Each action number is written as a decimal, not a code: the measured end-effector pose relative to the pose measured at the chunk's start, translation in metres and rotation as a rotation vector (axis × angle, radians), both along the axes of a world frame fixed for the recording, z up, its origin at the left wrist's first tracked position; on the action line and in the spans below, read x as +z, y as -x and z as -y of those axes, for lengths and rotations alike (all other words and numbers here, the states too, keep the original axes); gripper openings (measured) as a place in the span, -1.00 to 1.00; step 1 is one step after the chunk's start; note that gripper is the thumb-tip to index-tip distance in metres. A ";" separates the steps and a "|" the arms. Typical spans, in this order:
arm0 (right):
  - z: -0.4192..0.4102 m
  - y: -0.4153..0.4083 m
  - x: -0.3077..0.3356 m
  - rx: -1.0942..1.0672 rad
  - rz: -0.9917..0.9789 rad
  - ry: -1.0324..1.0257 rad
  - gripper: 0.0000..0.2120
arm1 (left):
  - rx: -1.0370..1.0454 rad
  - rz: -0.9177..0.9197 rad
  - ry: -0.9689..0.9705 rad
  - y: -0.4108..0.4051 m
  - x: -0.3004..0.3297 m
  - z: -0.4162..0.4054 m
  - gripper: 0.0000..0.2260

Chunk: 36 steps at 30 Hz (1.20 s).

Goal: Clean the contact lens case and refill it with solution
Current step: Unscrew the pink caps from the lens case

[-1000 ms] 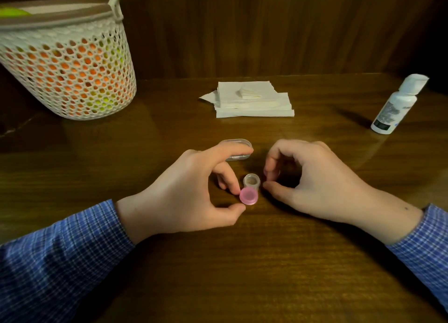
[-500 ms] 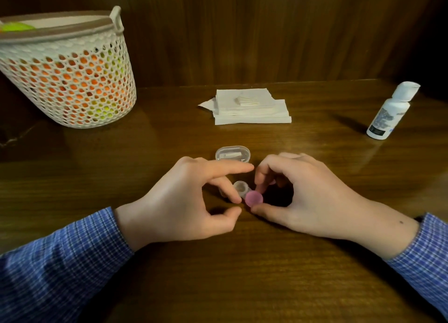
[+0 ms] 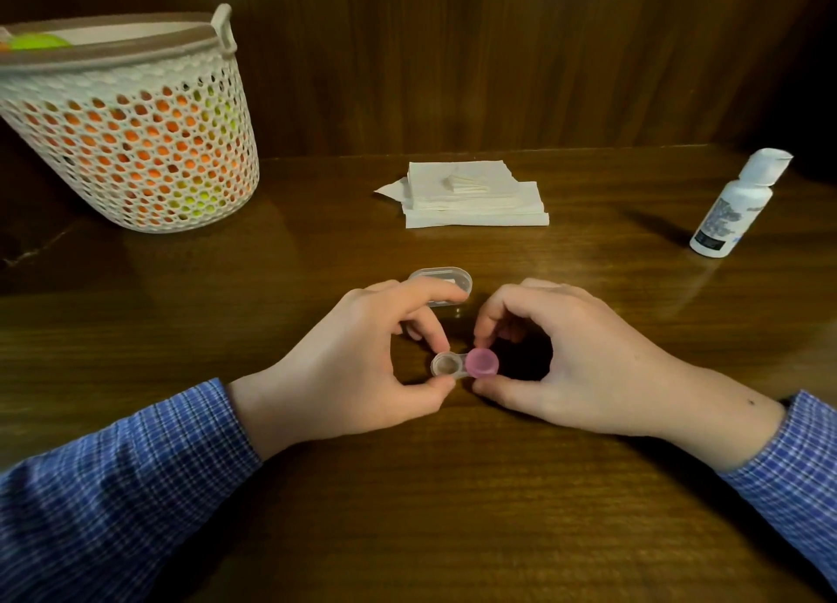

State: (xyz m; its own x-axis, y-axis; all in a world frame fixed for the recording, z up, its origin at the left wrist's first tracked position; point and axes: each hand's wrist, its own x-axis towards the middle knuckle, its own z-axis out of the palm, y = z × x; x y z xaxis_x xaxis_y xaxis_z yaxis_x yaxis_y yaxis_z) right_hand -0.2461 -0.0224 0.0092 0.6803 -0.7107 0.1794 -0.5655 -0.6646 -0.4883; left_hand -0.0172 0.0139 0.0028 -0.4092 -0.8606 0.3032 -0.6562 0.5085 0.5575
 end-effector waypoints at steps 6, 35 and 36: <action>0.000 -0.003 0.000 -0.018 -0.012 0.030 -0.65 | 0.011 -0.019 0.008 0.001 0.001 -0.001 -0.37; 0.015 -0.004 0.000 0.183 0.120 -0.124 -0.75 | 0.027 -0.102 -0.150 0.001 0.007 0.001 -0.65; 0.015 -0.004 0.001 0.184 0.109 -0.120 -0.74 | 0.027 -0.104 -0.153 0.001 0.007 0.001 -0.65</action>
